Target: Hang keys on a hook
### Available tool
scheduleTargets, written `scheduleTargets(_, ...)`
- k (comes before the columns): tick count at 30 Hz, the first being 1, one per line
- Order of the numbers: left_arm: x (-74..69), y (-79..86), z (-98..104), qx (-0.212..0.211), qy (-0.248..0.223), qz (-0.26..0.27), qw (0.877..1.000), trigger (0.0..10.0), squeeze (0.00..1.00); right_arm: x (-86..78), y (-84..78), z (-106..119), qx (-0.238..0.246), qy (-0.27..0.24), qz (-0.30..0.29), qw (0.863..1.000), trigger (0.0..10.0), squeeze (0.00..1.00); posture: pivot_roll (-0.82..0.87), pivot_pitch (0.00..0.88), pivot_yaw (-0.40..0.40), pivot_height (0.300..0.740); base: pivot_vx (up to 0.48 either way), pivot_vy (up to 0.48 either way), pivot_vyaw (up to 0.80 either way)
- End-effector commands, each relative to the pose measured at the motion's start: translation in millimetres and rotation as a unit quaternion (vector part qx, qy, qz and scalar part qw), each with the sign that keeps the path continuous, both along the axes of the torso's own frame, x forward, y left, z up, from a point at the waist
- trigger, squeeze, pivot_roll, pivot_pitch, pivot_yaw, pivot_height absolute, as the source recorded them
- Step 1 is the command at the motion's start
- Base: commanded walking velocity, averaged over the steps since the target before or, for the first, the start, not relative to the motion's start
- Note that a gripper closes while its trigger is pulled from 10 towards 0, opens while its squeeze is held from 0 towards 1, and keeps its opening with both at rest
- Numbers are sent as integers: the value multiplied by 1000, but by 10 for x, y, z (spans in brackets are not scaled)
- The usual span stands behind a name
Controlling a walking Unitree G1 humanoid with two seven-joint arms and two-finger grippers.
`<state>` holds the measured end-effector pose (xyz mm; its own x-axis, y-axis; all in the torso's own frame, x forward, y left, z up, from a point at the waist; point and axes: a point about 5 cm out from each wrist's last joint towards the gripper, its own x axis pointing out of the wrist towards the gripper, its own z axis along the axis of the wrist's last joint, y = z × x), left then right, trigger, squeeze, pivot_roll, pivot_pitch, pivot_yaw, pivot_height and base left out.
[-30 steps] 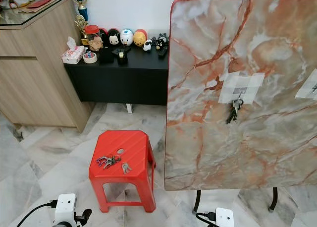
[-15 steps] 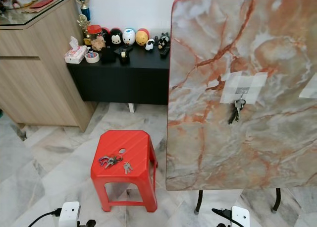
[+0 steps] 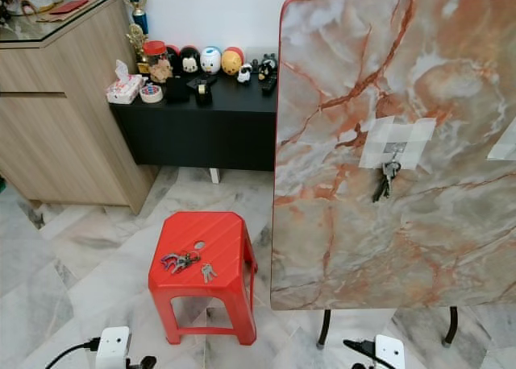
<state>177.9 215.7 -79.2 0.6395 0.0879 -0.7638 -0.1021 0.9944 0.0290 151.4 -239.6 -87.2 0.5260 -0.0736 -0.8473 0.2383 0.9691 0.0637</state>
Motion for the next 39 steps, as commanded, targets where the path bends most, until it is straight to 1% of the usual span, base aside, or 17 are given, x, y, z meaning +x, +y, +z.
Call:
scheduleTargets(1,3,-7,-1,1,2,-2,1000,10000,0,-27,7,-13,-2,6,3,1000,10000,0,1,0,-5,740,0,0,0)
scheduleTargets(12,-7,-26,-14,-5,8,5,1000,10000,0,-28,19,-16,-3,7,17,1000,10000,0,-1,0,-6,740,0,0,0)
scheduleTargets(39,-28,-36,-29,-7,16,8,1000,10000,0,-24,28,-15,0,3,17,1000,10000,0,4,0,-12,740,0,277,0)
